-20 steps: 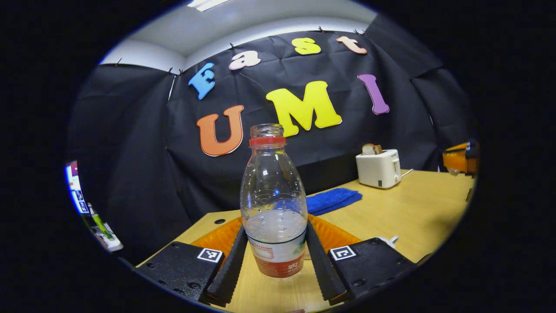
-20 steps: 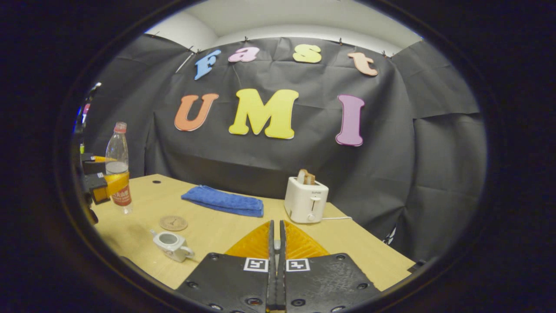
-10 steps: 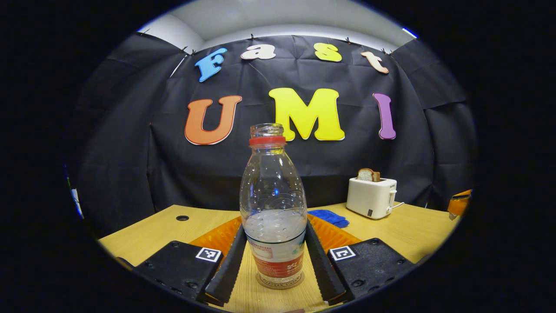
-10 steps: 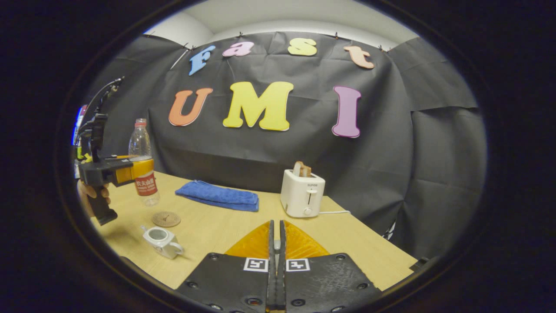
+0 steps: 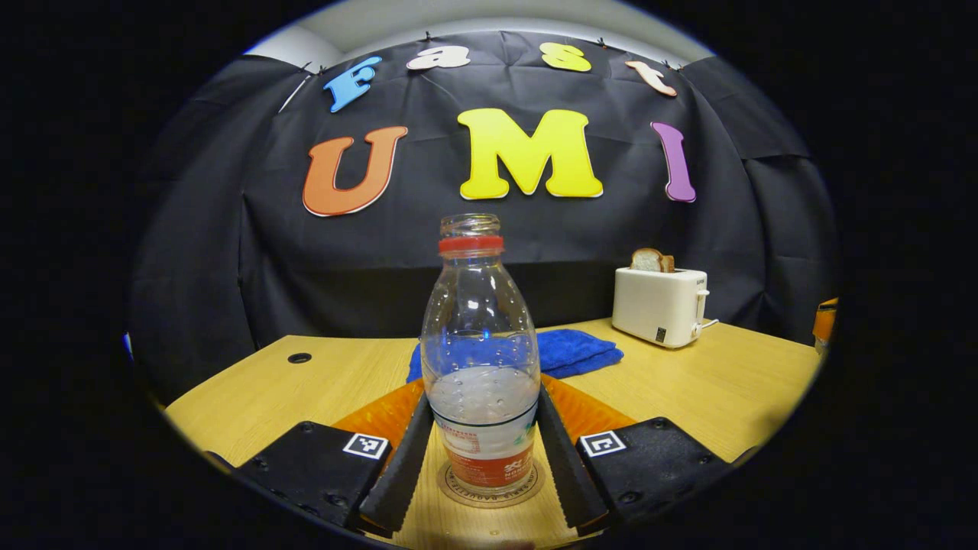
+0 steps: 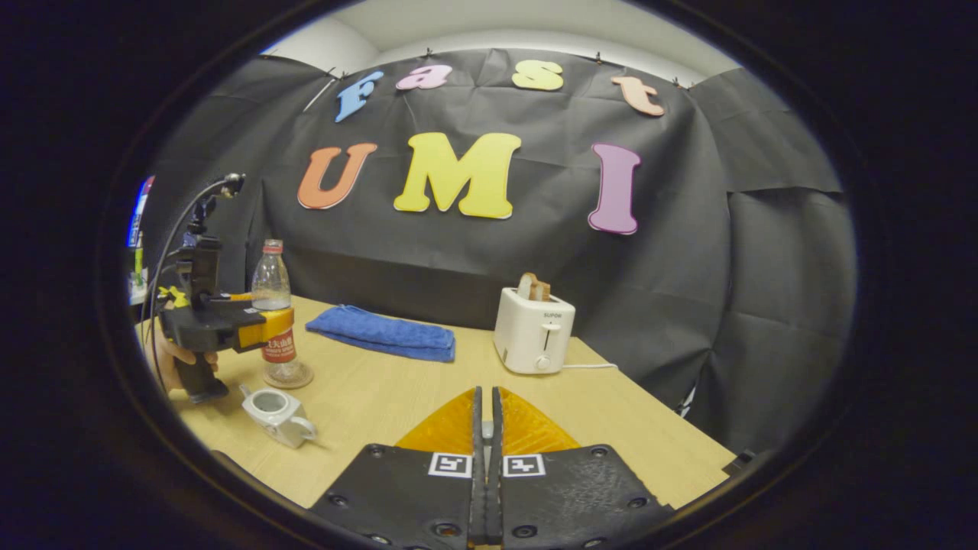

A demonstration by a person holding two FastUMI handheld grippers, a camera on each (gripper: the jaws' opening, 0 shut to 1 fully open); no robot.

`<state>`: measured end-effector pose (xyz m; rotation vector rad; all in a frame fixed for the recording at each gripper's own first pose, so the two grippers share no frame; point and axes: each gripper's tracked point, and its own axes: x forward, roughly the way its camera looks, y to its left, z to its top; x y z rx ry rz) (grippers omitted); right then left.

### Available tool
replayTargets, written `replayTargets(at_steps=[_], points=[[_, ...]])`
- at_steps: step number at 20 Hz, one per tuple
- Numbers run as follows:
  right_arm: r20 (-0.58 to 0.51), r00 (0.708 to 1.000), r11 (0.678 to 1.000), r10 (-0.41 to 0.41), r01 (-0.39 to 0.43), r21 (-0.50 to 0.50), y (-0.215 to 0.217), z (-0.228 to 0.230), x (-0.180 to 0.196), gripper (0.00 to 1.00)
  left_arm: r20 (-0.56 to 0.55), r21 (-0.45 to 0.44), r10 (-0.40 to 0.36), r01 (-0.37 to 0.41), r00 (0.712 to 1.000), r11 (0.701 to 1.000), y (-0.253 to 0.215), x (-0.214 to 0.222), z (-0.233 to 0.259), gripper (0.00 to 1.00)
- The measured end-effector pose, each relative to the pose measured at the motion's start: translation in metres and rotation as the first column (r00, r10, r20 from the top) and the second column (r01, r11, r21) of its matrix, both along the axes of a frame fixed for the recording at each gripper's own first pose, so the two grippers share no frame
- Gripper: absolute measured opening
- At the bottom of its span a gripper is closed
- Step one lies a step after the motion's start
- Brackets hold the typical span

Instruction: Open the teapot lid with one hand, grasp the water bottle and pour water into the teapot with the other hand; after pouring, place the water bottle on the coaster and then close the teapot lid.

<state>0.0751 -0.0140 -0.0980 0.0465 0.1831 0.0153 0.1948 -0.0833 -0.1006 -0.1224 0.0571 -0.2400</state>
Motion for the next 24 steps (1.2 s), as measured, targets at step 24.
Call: replayTargets(at_steps=[24], points=[[0.044,0.997,0.997,0.067,-0.068,0.039,0.035,0.026,-0.023,0.00,0.047,0.007,0.061,-0.062,0.997,0.998,0.034,-0.078,0.048,0.99]])
